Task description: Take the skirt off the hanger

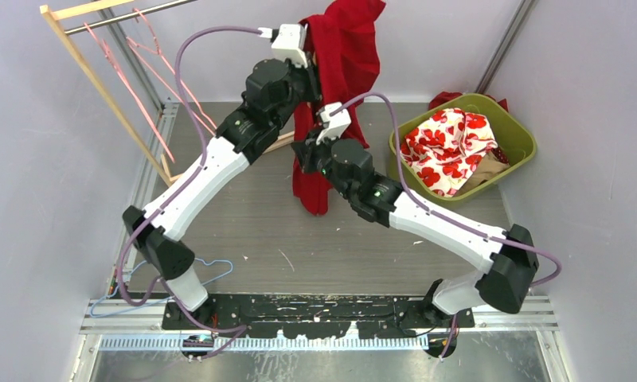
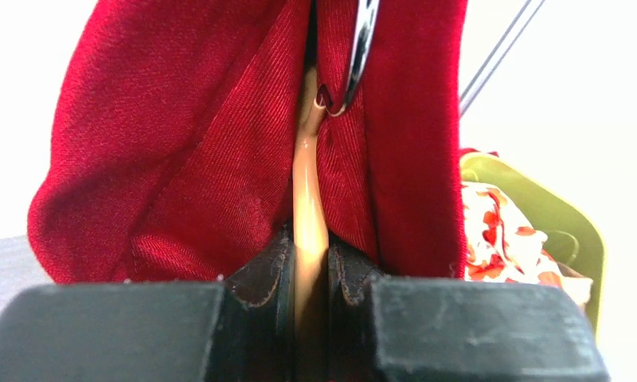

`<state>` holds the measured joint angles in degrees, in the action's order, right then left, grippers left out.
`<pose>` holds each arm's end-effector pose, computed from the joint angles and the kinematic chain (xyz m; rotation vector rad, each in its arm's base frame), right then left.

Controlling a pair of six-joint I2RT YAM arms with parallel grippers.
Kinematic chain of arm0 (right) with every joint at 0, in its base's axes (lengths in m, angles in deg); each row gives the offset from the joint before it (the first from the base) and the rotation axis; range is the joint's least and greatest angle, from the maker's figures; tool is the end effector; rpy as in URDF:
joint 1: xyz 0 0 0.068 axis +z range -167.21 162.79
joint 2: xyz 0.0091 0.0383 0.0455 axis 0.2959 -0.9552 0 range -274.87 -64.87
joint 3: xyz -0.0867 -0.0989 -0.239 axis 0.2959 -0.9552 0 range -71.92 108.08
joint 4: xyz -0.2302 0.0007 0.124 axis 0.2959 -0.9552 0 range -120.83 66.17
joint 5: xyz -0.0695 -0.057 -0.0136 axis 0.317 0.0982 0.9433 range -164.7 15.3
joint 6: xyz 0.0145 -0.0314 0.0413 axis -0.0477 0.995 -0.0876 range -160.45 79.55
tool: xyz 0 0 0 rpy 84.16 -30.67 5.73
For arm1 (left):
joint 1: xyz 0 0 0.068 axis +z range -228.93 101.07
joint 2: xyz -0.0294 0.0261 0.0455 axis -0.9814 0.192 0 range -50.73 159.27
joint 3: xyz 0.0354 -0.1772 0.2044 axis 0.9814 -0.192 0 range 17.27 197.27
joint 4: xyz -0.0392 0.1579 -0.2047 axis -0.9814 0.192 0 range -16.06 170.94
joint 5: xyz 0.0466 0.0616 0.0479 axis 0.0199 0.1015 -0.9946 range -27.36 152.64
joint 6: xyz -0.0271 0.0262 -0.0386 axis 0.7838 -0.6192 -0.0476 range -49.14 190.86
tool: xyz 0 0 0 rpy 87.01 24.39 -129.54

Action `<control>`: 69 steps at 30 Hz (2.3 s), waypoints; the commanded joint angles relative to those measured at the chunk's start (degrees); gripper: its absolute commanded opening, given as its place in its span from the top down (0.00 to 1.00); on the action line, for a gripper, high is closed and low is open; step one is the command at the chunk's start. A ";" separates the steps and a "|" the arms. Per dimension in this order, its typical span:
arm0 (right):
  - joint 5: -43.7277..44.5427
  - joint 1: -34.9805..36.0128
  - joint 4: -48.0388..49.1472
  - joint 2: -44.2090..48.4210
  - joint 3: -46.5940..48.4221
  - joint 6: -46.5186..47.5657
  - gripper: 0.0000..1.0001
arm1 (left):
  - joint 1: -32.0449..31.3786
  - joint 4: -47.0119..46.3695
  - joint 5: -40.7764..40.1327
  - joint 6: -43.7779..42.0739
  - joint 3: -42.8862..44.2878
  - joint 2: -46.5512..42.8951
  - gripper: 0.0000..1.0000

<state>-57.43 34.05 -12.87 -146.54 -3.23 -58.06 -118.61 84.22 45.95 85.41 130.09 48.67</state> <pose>0.2222 0.2601 0.3743 -0.2432 1.6301 0.6858 0.3109 -0.2447 0.4951 0.1011 1.5390 -0.5349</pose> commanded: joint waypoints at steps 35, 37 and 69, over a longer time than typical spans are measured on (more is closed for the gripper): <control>30.66 21.75 -32.41 10.87 11.25 21.95 0.13 | -0.76 -23.99 3.40 5.81 -9.05 -15.72 1.00; 32.31 21.68 -32.36 10.42 15.09 26.02 0.11 | -0.76 -23.53 4.27 5.54 -10.00 -16.43 1.00; 23.87 5.13 -36.81 -3.23 45.37 36.78 0.23 | -0.73 -7.45 18.96 -2.71 -17.80 -22.88 1.00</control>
<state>-33.16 40.92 -51.64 -149.68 39.15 -22.65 -119.42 83.94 63.00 84.93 111.59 30.61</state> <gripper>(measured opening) 0.770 0.137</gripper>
